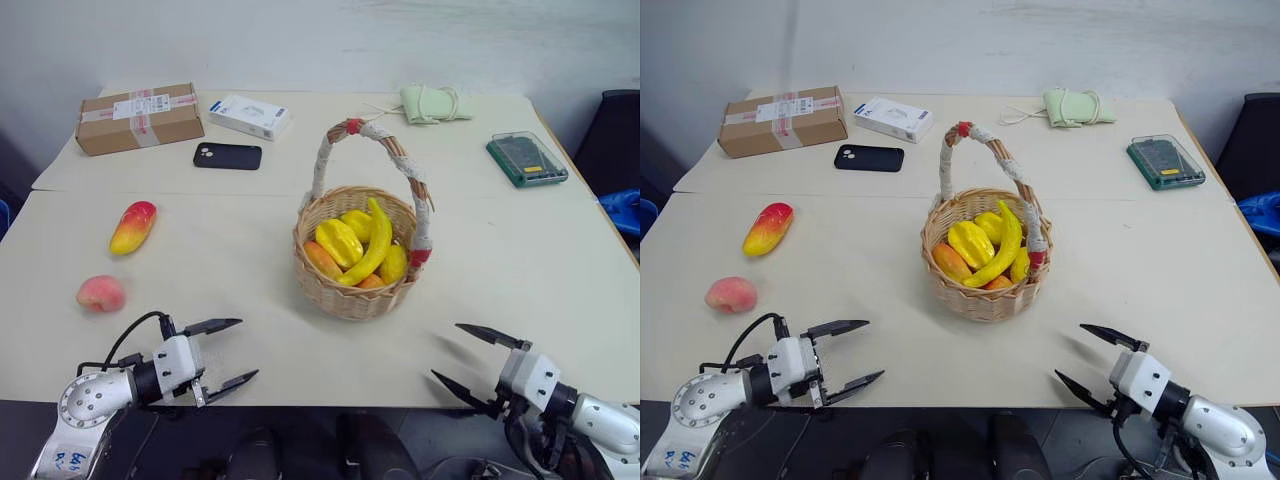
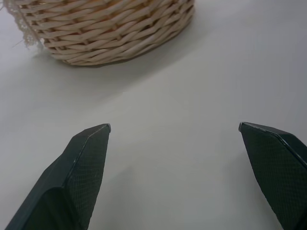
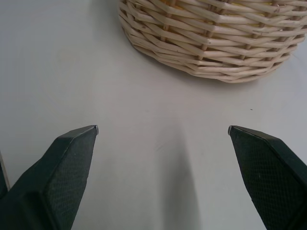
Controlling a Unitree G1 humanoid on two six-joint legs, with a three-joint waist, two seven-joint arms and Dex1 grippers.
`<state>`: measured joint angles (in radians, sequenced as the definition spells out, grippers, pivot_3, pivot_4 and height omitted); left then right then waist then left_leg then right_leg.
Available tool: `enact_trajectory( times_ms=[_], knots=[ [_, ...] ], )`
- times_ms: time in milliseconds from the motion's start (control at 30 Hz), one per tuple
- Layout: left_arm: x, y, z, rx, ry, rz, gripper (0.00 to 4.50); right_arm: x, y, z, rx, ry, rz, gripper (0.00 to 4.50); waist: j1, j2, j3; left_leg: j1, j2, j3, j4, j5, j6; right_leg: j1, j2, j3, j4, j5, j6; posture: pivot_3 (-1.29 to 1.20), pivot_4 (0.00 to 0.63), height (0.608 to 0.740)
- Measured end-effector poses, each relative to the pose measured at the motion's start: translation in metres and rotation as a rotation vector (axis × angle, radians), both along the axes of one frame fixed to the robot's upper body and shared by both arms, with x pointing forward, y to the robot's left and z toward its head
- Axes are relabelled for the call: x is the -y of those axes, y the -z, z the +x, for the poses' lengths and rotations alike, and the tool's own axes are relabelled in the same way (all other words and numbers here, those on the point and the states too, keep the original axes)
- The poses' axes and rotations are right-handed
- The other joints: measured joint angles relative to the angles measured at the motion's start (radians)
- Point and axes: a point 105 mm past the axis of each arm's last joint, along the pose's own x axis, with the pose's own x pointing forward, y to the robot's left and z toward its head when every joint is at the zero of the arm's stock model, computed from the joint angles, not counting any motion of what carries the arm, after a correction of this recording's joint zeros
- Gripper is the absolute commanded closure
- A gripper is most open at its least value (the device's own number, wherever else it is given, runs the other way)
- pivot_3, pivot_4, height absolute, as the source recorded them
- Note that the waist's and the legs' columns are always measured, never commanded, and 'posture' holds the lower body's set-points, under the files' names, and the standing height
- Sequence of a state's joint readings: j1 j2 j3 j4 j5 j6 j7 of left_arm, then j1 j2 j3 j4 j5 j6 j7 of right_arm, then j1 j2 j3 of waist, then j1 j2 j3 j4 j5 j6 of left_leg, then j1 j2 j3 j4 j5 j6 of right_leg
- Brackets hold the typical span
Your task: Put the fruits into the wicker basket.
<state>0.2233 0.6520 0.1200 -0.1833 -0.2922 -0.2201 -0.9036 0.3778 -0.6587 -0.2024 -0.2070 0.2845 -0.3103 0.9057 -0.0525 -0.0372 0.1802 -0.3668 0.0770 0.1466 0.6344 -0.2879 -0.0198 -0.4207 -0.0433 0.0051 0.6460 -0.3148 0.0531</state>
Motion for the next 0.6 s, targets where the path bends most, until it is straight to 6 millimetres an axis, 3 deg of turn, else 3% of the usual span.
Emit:
enact_trajectory(
  times_ms=[267, 400, 500, 600],
  knots=[
    [-0.001, -0.003, 0.007, -0.062, -0.043, -0.057, 0.00, -0.007, -0.008, 0.003, 0.039, -0.033, -0.012, 0.02, 0.000, 0.000, 0.000, 0.000, 0.000, 0.000, 0.001, 0.000, 0.000, 0.000, 0.001, 0.000, 0.001, 0.000, 0.000, 0.00, 0.150, 0.740],
    [-0.005, -0.012, 0.006, -0.080, -0.035, -0.081, 0.00, -0.021, -0.010, -0.001, 0.079, -0.089, 0.045, 0.02, 0.000, -0.001, 0.000, 0.001, 0.000, 0.000, 0.001, 0.000, -0.001, 0.001, 0.001, 0.000, 0.002, 0.000, 0.000, 0.00, 0.150, 0.740],
    [-0.018, -0.014, 0.002, -0.124, -0.067, -0.079, 0.00, -0.028, -0.014, -0.002, 0.095, -0.104, 0.111, 0.02, -0.003, 0.000, 0.000, 0.002, 0.001, 0.000, 0.001, -0.001, -0.001, 0.001, 0.001, 0.000, 0.002, 0.000, 0.000, 0.00, 0.150, 0.740],
    [-0.040, -0.018, -0.001, -0.092, -0.221, -0.122, 0.00, -0.041, -0.034, -0.006, 0.101, -0.148, 0.232, 0.02, -0.004, 0.000, 0.000, 0.003, 0.002, 0.000, 0.001, -0.001, -0.001, 0.003, 0.001, 0.000, 0.002, 0.000, 0.000, 0.00, 0.150, 0.740]
  ],
)
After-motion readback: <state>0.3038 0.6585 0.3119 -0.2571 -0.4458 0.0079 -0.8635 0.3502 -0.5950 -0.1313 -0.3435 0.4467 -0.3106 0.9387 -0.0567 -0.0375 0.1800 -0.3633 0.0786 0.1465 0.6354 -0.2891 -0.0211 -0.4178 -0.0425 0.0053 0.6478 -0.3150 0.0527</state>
